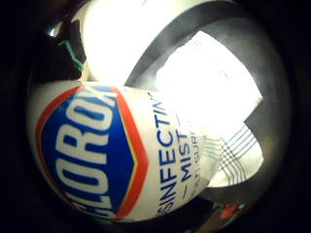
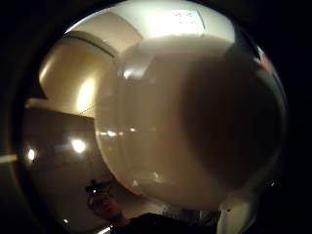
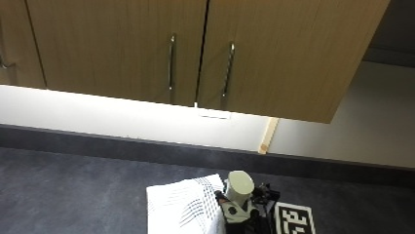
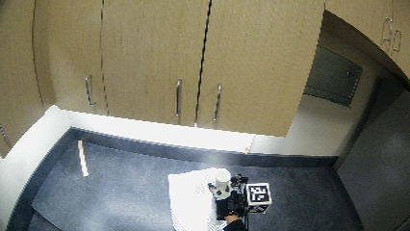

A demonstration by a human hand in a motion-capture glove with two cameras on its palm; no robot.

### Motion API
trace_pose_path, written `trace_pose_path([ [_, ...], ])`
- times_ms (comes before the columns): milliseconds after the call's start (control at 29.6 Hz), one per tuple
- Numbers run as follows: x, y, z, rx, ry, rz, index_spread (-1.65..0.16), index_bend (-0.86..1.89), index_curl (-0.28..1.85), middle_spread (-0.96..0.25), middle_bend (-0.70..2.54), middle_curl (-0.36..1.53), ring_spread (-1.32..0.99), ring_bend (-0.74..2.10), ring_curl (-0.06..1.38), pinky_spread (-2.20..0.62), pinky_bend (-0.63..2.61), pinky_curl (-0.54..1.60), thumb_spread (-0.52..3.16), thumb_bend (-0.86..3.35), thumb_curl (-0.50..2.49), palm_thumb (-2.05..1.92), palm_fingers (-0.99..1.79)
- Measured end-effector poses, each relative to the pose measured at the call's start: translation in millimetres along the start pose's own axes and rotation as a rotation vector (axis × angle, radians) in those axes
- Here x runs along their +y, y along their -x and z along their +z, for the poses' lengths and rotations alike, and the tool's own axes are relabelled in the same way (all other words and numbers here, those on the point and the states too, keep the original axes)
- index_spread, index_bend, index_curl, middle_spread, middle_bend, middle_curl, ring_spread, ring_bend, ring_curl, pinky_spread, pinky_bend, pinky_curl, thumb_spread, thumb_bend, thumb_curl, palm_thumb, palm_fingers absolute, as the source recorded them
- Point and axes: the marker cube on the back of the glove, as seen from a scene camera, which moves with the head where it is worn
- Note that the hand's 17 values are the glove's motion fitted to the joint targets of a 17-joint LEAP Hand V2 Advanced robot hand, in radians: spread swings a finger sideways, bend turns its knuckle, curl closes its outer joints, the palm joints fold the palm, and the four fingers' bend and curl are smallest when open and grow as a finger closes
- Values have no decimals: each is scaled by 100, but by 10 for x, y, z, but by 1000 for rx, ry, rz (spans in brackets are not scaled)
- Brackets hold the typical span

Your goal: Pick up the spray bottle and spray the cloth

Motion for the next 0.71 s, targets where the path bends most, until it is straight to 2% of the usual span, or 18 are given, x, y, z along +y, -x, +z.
trace_pose_path([
  [101,-167,147,-60,-61,-73,-85,-17,17,52,-3,29,62,-4,33,57,6,27,47,50,-2,69,121,96],
  [236,-81,298,-23,-130,-122,-78,-17,17,52,-4,29,62,-5,33,57,5,26,48,50,-2,69,121,97],
  [473,-184,112,-48,-60,-148,-127,-18,16,53,-4,29,63,-6,32,58,5,24,48,50,-2,69,121,97],
  [709,-152,259,488,-81,-84,-149,-18,16,53,-5,29,63,-7,31,58,4,23,48,50,-2,69,121,97],
])
